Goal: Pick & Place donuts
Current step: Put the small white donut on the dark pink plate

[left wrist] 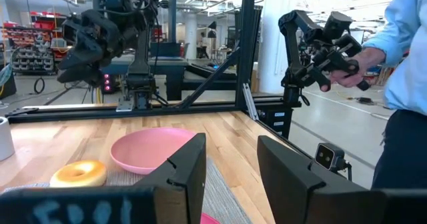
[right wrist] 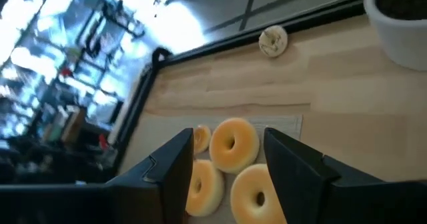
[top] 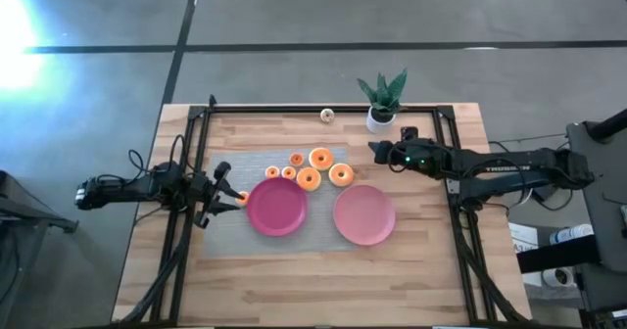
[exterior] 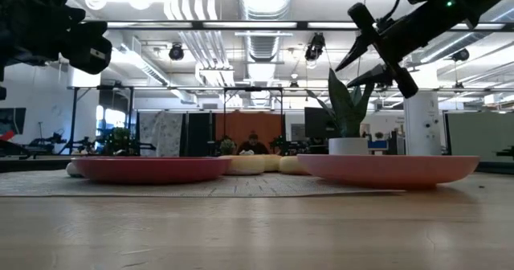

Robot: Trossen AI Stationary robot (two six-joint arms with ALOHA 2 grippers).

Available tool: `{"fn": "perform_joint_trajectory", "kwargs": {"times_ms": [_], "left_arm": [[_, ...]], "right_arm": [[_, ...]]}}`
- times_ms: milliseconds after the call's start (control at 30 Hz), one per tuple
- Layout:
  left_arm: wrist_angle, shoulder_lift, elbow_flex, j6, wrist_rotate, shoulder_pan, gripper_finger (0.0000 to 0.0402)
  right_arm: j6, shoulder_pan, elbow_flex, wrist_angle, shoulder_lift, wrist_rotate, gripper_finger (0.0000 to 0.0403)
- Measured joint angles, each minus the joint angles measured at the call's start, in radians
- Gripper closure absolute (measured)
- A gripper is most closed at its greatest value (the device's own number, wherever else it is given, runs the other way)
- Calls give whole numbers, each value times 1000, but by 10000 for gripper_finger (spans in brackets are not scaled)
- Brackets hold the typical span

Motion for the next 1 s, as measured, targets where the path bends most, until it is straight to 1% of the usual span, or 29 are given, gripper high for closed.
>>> {"fn": "perform_joint_trajectory", "kwargs": {"times_ms": [133, 367, 433, 567, 600, 667, 700, 733, 867, 900, 967, 1000], "left_arm": [[0, 0, 0, 0, 0, 0, 292], [0, 0, 0, 0, 0, 0, 292], [0, 0, 0, 0, 0, 0, 292], [0, 0, 0, 1, -1, 0, 292], [0, 0, 0, 5, -20, 0, 292], [1, 0, 0, 7, -141, 1, 292], [29, 0, 0, -27, -210, 1, 292], [89, 1, 0, -123, -267, 0, 292], [323, 4, 0, -669, -466, 0, 292], [349, 4, 0, -787, -519, 0, 292], [386, 4, 0, -961, -622, 0, 292], [392, 4, 1, -1004, -681, 0, 292]], "right_arm": [[-54, -8, 17, 2, 48, -21, 229], [-18, -32, 21, 6, 112, -47, 236], [-19, -43, 21, 7, 117, -69, 238], [-39, -61, 22, 10, 106, -74, 244], [-44, -66, 26, 8, 104, -74, 245], [-50, -68, 38, 9, 94, -74, 248], [-57, -68, 45, 7, 89, -74, 249], [-65, -67, 50, 7, 85, -74, 250], [-94, -65, 71, -1, 80, -78, 253], [-96, -65, 76, 1, 79, -78, 252], [-97, -65, 79, 2, 79, -75, 252], [-97, -65, 79, 0, 79, -75, 253]]}}
